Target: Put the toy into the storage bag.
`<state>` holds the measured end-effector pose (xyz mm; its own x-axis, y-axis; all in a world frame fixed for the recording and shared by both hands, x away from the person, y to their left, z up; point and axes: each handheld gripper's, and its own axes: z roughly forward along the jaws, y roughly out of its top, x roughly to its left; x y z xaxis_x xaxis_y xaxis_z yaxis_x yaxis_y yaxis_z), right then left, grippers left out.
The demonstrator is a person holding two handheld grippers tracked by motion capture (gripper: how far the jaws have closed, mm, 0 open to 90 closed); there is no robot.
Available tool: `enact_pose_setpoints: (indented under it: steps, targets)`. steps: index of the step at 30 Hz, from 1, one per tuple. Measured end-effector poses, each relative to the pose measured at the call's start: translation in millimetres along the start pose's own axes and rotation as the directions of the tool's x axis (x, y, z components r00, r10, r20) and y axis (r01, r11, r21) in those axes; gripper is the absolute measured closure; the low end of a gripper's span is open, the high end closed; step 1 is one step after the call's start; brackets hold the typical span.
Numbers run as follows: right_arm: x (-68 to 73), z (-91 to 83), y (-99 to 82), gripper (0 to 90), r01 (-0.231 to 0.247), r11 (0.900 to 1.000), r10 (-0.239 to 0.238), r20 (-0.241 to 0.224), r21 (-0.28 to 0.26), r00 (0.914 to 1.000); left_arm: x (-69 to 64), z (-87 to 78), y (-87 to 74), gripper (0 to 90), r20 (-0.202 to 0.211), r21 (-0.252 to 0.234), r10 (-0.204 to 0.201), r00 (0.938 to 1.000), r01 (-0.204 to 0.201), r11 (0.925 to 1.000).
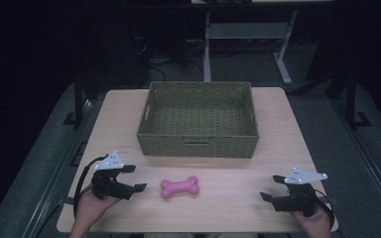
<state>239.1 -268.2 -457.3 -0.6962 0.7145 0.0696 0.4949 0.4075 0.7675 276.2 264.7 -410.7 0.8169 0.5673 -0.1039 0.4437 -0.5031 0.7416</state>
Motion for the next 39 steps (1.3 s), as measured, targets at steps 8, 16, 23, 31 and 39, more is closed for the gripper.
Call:
enact_pose_setpoints:
  steps: [8, 16, 23, 31, 39]
  targets:
    - [1.9, 1.9, 0.9, 21.4, 0.009, 0.9999, -0.009, -0.002, 0.010, 1.0000, -5.1, 9.4, 9.2, 19.1, 0.041, 0.039, 0.041, 0.9983, -0.042, 0.9984]
    - [2.8, 2.0, 1.4, 21.4, 0.015, 0.9999, -0.015, -0.002, 0.007, 0.9999, -12.2, 22.1, 25.5, 19.1, 0.076, 0.084, 0.095, 0.9926, -0.101, 0.9913]
    - [3.2, 0.3, 1.5, 21.4, 0.016, 0.9999, -0.016, 0.001, 0.003, 0.9999, -20.3, 37.1, 39.4, 19.2, 0.112, 0.149, 0.151, 0.9822, -0.167, 0.9746]
    - [3.8, 0.0, 1.9, 21.4, 0.019, 0.9998, -0.019, 0.000, 0.006, 0.9998, -25.6, 49.5, 46.6, 20.2, 0.138, 0.182, 0.179, 0.9741, -0.203, 0.9622]
    - [3.7, 0.1, 2.0, 21.4, 0.020, 0.9998, -0.020, -0.002, 0.006, 0.9998, -27.4, 61.1, 50.9, 21.3, 0.160, 0.207, 0.186, 0.9694, -0.217, 0.9540]
